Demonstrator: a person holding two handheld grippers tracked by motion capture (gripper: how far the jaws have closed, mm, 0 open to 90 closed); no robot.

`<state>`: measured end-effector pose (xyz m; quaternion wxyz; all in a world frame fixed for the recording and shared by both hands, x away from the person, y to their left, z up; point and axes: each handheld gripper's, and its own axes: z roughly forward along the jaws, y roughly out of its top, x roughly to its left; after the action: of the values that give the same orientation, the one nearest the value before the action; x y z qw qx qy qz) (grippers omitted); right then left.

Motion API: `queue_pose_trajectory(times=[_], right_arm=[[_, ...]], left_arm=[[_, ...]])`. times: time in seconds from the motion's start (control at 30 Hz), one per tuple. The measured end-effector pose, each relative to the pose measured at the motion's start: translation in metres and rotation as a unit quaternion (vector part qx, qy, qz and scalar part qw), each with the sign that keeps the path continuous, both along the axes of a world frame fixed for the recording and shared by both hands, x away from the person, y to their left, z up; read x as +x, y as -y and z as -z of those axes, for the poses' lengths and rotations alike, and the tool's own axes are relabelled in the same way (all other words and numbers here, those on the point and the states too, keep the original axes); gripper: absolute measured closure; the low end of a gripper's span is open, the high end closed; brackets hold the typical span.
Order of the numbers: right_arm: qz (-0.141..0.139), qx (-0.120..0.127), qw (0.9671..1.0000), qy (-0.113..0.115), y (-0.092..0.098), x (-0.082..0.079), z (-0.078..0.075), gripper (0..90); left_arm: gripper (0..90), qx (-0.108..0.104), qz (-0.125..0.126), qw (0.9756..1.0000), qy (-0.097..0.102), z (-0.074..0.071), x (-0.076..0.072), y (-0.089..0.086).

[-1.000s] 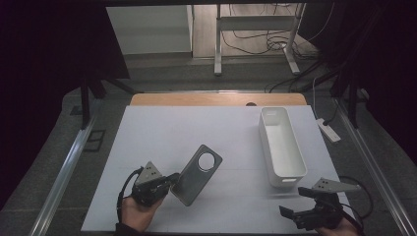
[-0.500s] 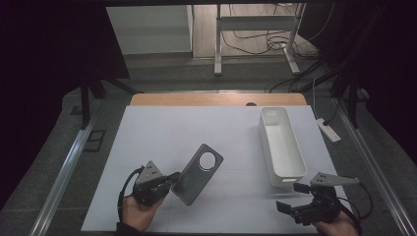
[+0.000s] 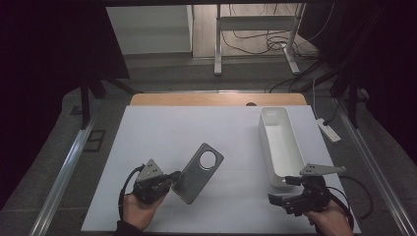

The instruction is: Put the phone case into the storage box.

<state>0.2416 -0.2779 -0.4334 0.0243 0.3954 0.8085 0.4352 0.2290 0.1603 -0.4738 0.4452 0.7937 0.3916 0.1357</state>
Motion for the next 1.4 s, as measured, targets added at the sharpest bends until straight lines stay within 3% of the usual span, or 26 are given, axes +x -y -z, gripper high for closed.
queue_pose_trajectory(times=[0.57, 0.7, 1.4], right_arm=[[-0.020, 0.002, 0.9997, -0.011, -0.019, 0.015, 0.000, 0.0], [-0.030, 0.023, 0.9990, -0.024, -0.028, 0.019, 0.001, 0.0], [-0.039, 0.021, 0.9985, -0.031, -0.056, 0.030, 0.008, 0.0]], left_arm=[[88.9, -0.001, 0.006, 1.0000, -0.003, 0.000, 0.004, 0.003], [88.9, 0.000, 0.008, 1.0000, -0.004, 0.000, 0.004, 0.004], [88.9, -0.003, 0.014, 0.9999, -0.007, 0.002, 0.008, 0.012]])
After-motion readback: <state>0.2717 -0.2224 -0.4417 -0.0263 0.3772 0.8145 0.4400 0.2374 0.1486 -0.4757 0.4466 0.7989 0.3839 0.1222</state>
